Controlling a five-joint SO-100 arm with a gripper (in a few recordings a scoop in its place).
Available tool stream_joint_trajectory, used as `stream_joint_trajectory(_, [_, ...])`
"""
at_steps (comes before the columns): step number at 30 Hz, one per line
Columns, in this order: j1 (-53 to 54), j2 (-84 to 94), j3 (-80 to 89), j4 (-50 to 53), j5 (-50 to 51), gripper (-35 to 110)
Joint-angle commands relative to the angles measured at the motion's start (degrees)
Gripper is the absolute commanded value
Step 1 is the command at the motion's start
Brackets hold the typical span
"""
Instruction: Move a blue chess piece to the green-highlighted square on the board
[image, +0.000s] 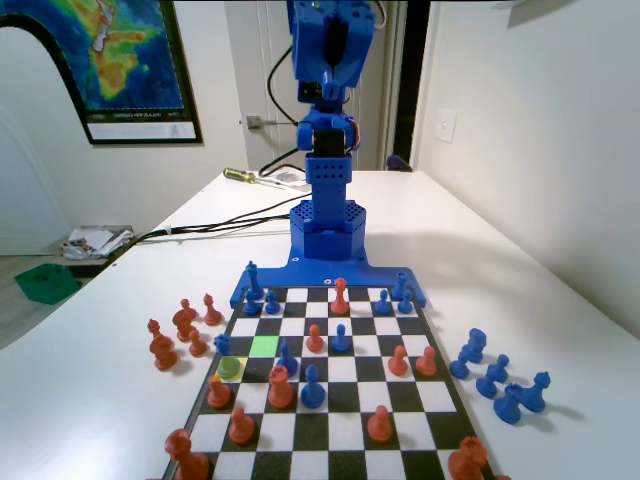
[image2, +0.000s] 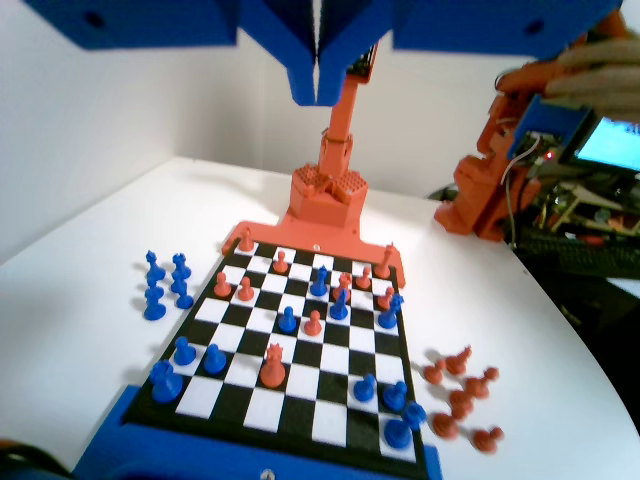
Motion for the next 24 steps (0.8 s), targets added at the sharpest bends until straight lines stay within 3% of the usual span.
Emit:
stream_joint_trajectory(1, [1.7,-7.4,-8.0,2.8,-0.3,1])
stream_joint_trajectory(9, [6.7,-18.3,-14.3,2.1,-2.0,1])
stream_joint_trajectory(24, [19.0,-51.7,-22.3,-11.1,-2.2,1])
